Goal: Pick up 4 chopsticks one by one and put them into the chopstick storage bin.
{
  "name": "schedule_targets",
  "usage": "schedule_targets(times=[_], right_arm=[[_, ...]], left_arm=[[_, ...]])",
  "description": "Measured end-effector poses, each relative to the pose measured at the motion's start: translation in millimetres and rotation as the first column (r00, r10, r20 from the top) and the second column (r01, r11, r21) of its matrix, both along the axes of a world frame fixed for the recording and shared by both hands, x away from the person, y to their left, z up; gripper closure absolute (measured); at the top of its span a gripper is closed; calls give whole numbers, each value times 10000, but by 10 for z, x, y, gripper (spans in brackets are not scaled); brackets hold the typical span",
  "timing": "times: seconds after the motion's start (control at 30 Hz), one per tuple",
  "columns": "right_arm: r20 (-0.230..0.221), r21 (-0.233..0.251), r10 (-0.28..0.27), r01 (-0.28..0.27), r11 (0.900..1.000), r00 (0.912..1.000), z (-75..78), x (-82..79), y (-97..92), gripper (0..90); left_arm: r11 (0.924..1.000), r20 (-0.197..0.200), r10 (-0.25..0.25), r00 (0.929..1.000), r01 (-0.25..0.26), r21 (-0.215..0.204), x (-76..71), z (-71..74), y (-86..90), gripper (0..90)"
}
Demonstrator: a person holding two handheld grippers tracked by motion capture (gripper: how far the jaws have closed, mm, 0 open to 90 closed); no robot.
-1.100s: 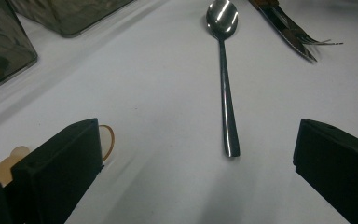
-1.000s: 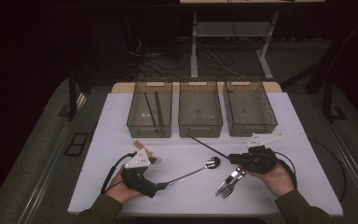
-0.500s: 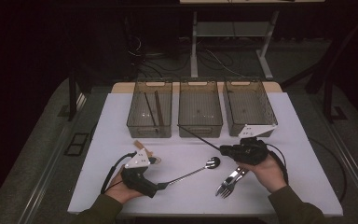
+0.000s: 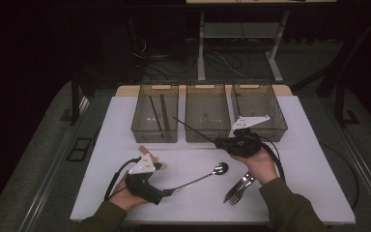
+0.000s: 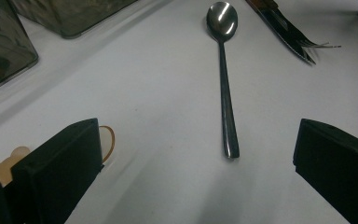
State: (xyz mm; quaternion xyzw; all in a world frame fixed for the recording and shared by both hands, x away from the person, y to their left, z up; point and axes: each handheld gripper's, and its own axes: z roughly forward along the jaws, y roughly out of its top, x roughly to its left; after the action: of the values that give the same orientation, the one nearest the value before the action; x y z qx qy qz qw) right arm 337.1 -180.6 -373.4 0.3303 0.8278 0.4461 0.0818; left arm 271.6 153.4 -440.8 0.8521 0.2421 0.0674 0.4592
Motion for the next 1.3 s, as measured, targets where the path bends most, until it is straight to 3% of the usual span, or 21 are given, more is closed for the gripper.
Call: schedule_targets(times=[0.4, 1.0, 1.3], right_arm=[[3, -202, -243, 243, 9995, 9997, 184, 339, 388, 846], [-316, -524, -772, 755, 9958, 9965, 244, 906, 1039, 846], [-319, -907, -1033, 1001, 9908, 9941, 236, 1159, 1411, 846]], left_arm=[[10000, -3, -8, 10000, 8, -42, -3, 4, -4, 0], [9999, 96, -65, 9999, 66, -158, 3, 16, -1, 0], [9996, 83, -30, 10000, 32, -274, -4, 15, -8, 0]])
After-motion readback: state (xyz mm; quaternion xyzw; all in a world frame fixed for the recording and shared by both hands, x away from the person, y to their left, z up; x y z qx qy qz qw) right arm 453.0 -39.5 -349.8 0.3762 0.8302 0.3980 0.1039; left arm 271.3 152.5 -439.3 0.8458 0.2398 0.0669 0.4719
